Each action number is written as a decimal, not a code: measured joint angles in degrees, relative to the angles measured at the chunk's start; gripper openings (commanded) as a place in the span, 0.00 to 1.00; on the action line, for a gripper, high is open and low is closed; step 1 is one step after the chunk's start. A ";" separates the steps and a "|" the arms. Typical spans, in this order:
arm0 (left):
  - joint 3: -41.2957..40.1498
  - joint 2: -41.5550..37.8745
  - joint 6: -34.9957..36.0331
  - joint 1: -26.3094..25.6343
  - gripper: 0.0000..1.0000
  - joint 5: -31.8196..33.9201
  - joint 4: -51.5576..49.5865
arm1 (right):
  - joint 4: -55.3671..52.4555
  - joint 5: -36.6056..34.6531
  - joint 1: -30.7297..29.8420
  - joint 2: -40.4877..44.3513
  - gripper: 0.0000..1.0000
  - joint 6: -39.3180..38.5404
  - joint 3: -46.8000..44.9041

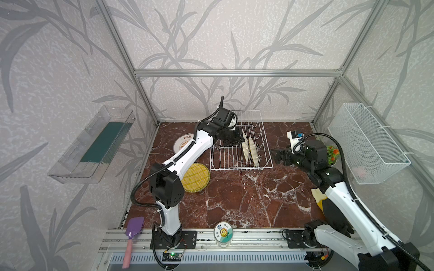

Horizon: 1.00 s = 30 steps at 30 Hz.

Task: Unload the plates from the dish rack
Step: Pick up a plate from the dish rack, then place the plate on the plate.

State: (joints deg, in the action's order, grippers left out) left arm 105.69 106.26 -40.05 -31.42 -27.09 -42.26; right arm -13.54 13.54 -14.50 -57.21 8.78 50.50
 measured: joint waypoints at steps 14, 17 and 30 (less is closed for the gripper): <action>-0.63 -4.94 0.61 0.28 0.00 1.44 2.25 | 1.16 0.98 0.00 -1.90 0.99 0.68 0.02; -0.63 -6.08 0.94 0.52 0.00 1.55 2.73 | 1.25 1.09 0.00 -1.90 0.99 0.87 0.11; 4.85 -7.10 16.09 0.61 0.00 5.99 -1.53 | 1.64 1.92 0.00 -3.08 0.99 7.63 2.67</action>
State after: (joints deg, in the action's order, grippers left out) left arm 110.54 99.15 -23.97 -30.81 -21.10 -43.79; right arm -11.90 15.46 -14.50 -60.29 16.40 53.17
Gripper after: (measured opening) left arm 0.086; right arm 0.991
